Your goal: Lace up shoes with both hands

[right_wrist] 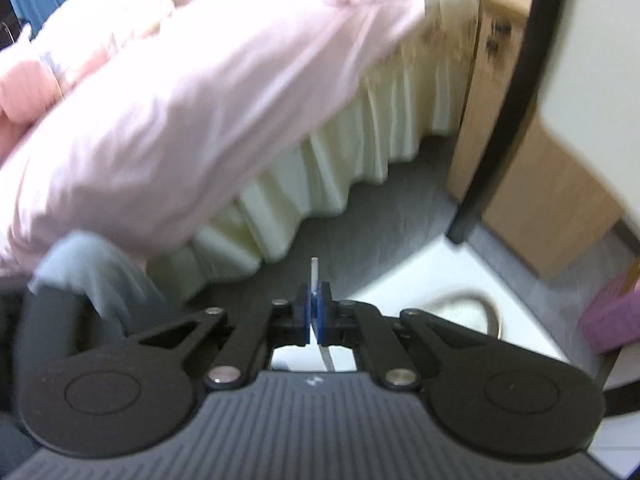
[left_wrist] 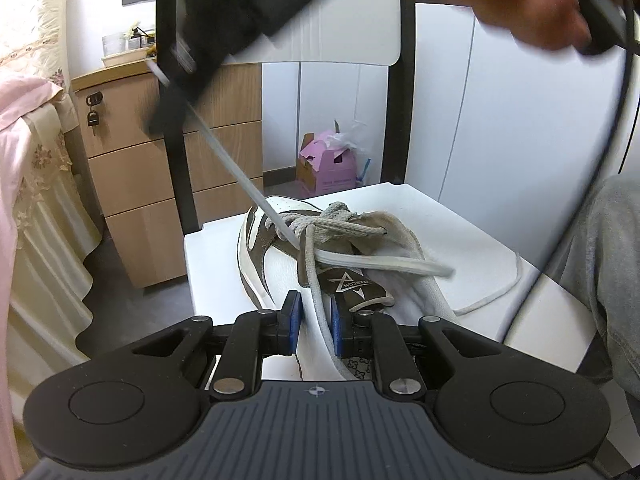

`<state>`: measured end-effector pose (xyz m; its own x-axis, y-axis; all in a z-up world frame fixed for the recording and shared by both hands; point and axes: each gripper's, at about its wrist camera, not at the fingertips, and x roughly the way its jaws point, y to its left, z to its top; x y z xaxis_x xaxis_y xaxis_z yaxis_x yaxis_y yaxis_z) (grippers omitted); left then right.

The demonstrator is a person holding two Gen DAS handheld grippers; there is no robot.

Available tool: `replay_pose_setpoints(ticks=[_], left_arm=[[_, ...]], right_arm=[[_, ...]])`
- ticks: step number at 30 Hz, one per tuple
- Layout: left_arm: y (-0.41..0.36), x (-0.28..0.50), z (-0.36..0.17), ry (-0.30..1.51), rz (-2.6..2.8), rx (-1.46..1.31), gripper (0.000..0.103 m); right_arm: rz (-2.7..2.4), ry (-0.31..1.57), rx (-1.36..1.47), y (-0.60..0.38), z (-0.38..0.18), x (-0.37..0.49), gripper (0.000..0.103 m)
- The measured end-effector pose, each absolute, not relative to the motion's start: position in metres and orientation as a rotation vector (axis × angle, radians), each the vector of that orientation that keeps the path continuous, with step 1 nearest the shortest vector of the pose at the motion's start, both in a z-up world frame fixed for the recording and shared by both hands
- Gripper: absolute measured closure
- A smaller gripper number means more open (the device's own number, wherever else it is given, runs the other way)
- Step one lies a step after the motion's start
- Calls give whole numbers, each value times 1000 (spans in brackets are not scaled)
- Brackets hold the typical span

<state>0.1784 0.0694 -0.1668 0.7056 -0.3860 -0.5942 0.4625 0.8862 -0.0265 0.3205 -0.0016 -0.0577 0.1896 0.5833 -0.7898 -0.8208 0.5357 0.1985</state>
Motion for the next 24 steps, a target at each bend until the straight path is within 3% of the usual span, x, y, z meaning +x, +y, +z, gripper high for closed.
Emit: replay_pose_setpoints(ticks=[5, 12, 13, 15, 19, 20, 21, 24], left_arm=[[69, 179, -167, 632, -472, 124, 86], [70, 180, -167, 636, -476, 114, 86], [70, 180, -167, 637, -476, 113, 86], [70, 181, -167, 637, -477, 110, 86], [70, 182, -168, 636, -482, 108, 86], [69, 183, -168, 636, -482, 110, 86], [69, 183, -168, 636, -482, 111, 86], [67, 184, -168, 637, -482, 111, 86]], right_arm=[[1012, 904, -284, 8, -34, 328, 100], [980, 934, -238, 2, -48, 333, 95], [976, 940, -233, 0, -49, 334, 92], [965, 944, -224, -3, -50, 334, 70], [949, 941, -208, -11, -48, 337, 51], [940, 942, -201, -14, -48, 338, 42], [932, 944, -196, -17, -49, 339, 37], [924, 985, -182, -25, -58, 342, 37]])
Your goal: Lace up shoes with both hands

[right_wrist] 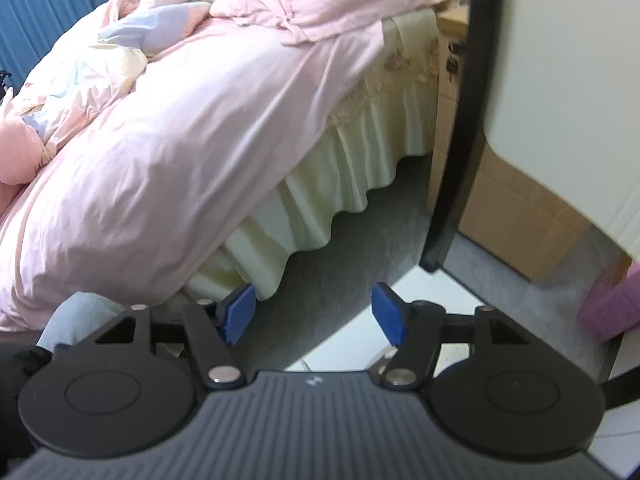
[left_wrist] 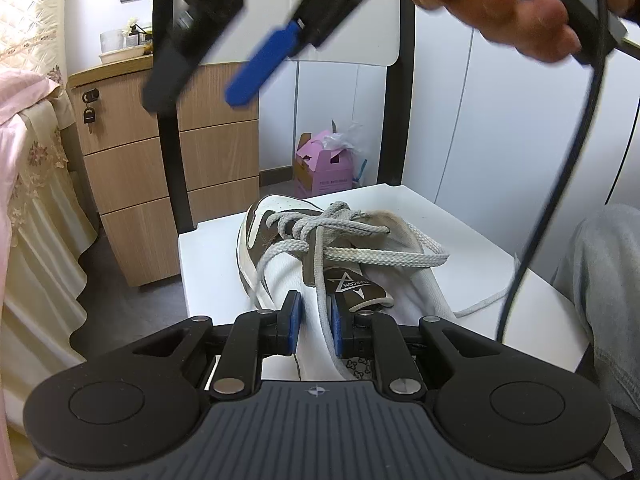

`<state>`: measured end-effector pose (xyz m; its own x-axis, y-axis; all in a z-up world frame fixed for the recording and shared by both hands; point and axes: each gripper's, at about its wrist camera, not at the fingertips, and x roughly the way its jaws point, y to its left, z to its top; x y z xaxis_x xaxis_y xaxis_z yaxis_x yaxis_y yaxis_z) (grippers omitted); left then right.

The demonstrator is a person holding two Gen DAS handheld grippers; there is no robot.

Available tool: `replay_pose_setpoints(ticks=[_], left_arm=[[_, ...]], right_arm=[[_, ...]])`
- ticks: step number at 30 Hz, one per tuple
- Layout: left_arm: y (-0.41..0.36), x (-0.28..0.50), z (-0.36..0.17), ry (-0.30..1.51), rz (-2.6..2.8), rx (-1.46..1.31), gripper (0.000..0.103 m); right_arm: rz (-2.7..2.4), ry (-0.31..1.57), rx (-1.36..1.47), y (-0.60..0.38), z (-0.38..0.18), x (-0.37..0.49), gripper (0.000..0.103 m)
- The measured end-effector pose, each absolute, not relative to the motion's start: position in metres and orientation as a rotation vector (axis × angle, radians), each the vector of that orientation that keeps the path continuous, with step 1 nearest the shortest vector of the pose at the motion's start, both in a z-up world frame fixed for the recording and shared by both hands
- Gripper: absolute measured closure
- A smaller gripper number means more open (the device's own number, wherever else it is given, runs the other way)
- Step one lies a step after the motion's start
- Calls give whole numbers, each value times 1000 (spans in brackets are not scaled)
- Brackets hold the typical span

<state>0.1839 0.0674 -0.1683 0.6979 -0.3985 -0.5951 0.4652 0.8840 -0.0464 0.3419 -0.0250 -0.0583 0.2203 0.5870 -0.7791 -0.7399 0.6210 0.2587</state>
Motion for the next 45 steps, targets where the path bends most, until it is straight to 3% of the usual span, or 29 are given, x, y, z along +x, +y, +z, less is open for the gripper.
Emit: replay_pose_setpoints(ticks=[11, 19, 22, 25, 26, 40, 45], left_arm=[[69, 186, -169, 636, -486, 97, 86], [68, 186, -168, 637, -488, 96, 86], [68, 186, -168, 637, -487, 96, 86], [68, 186, -168, 637, -486, 104, 86], [68, 186, -168, 637, -487, 105, 86], [59, 188, -167, 634, -494, 133, 86], [55, 190, -166, 642, -488, 137, 86]], right_arm=[[928, 1128, -182, -37, -104, 336, 39], [957, 1202, -240, -23, -122, 336, 50], [954, 1229, -298, -15, -132, 334, 59], [944, 1218, -378, -9, -138, 330, 80], [946, 1210, -408, -7, -139, 328, 99], [1011, 897, -79, -21, -41, 331, 100], [1041, 920, -158, 5, -45, 330, 96]])
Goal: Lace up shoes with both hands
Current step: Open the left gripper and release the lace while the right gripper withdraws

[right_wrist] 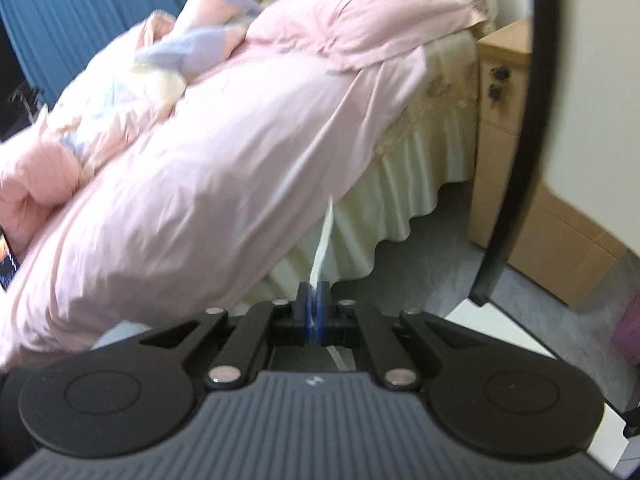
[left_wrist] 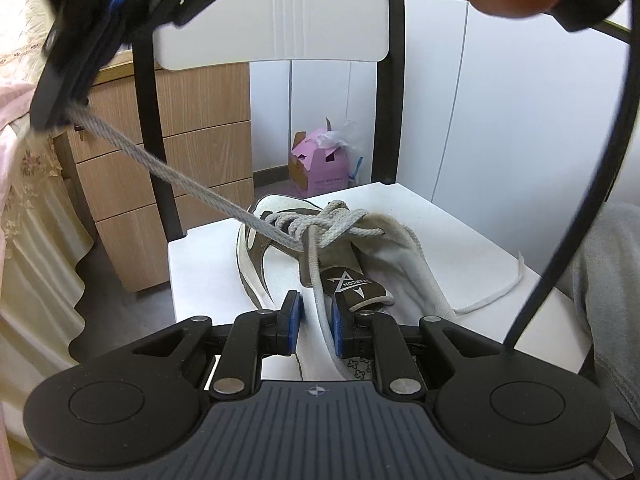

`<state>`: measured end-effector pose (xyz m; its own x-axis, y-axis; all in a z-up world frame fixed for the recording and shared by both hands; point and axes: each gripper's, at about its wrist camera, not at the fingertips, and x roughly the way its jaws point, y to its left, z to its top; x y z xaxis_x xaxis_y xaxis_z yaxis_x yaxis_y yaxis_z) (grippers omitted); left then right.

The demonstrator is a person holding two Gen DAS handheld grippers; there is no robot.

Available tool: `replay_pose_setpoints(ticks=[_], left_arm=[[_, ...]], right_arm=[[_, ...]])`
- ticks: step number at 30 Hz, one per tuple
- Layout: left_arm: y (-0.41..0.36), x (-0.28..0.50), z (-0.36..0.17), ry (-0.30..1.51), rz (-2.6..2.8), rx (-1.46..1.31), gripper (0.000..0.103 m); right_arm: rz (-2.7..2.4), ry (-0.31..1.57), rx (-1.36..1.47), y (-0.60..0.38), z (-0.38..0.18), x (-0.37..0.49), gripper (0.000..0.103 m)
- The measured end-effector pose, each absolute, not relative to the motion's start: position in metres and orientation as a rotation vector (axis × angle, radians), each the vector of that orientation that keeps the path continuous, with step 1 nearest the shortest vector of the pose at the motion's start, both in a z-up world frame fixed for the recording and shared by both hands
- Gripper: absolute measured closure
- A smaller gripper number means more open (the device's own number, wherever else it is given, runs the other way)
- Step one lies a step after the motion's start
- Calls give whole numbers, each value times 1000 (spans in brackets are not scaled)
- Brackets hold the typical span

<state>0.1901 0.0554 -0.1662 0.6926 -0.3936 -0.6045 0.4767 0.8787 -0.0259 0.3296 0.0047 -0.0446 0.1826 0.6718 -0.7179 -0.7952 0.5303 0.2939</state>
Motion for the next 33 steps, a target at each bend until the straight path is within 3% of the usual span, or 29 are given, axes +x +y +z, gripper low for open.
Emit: replay_pose_setpoints(ticks=[1, 2, 3, 4, 5, 6, 7, 13, 17, 19, 21, 25, 27, 33], left_arm=[[55, 191, -166, 645, -487, 133, 86], [56, 192, -166, 647, -487, 126, 86], [57, 192, -166, 649, -488, 119, 86], [58, 193, -165, 651, -488, 112, 86], [58, 193, -166, 652, -488, 107, 86], [58, 193, -166, 652, -487, 105, 86], [58, 193, -165, 652, -486, 105, 86], [60, 195, -165, 665, -480, 75, 85], [62, 195, -162, 676, -468, 64, 85], [63, 191, -158, 661, -467, 55, 85], [66, 190, -154, 653, -457, 29, 85], [66, 194, -156, 685, -437, 8, 86], [61, 196, -156, 683, -426, 22, 88], [43, 214, -157, 698, -419, 29, 88]], right_arm=[[1037, 915, -189, 7, -45, 327, 95], [1035, 909, -207, 7, -44, 326, 87], [1040, 910, -202, 6, -42, 326, 61], [1037, 905, -200, 3, -40, 326, 48], [1019, 889, -210, -1, -38, 324, 28], [996, 873, -220, -5, -36, 324, 18], [972, 858, -230, -10, -35, 323, 16], [795, 838, -128, -65, -35, 318, 16], [591, 852, 6, -115, -71, 292, 18], [534, 885, 149, -138, -95, 277, 25], [501, 923, 249, -151, -119, 260, 46], [477, 919, 300, -153, -151, 236, 65], [454, 909, 332, -151, -161, 236, 81], [378, 832, 410, -165, -174, 241, 84]])
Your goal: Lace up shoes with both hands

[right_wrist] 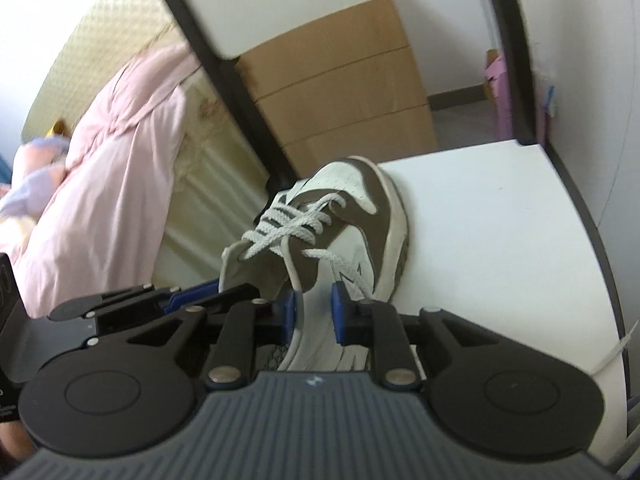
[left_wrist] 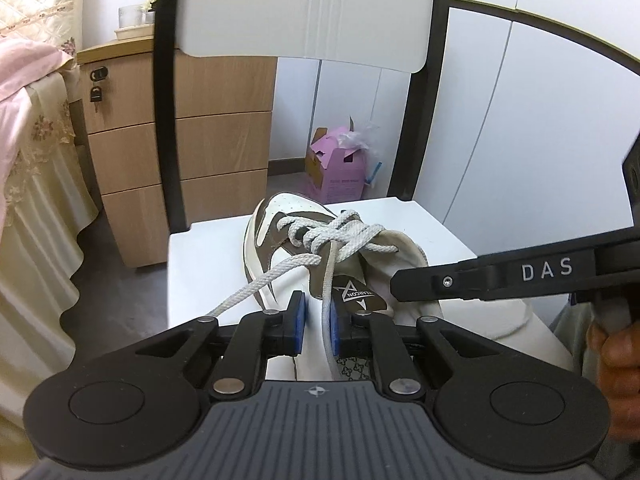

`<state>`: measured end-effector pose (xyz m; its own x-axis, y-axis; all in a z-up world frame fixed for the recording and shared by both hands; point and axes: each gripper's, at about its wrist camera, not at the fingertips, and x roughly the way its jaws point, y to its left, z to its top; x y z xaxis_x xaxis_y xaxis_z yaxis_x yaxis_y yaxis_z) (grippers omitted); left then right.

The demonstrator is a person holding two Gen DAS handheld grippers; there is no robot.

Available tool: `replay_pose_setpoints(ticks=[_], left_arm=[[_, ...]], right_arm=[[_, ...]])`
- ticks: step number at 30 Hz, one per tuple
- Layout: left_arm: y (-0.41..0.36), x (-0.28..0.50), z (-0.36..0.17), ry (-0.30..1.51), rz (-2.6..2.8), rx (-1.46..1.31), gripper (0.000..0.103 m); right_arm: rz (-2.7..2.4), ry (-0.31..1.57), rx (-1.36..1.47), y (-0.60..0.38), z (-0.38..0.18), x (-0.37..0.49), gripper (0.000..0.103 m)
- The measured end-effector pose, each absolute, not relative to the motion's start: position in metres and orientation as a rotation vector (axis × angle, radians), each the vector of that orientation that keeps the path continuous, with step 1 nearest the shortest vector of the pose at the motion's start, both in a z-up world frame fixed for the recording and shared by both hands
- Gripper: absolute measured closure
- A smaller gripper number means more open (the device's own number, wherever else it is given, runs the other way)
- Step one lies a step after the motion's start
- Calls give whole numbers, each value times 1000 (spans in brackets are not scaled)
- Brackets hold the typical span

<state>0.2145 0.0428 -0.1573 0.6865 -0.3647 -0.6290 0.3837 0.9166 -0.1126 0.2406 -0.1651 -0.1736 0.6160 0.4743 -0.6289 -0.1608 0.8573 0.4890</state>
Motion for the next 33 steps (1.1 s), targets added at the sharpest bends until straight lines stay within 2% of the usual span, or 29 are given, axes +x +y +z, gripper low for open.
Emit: replay_pose_setpoints(ticks=[9, 19, 23, 28, 30, 33], left_arm=[[28, 238, -160, 701, -431, 39, 88], [26, 222, -148, 664, -390, 87, 84], [29, 202, -130, 615, -358, 85, 52], [36, 170, -97, 544, -318, 77, 46], [40, 158, -85, 537, -308, 60, 40], [46, 137, -68, 522, -299, 43, 19]], right_arm=[[307, 793, 421, -177, -178, 260, 84], [324, 797, 428, -179, -168, 254, 81], [325, 758, 409, -182, -146, 241, 81], [339, 688, 348, -182, -113, 212, 77], [340, 672, 342, -182, -102, 198, 69], [347, 654, 340, -185, -87, 179, 61]])
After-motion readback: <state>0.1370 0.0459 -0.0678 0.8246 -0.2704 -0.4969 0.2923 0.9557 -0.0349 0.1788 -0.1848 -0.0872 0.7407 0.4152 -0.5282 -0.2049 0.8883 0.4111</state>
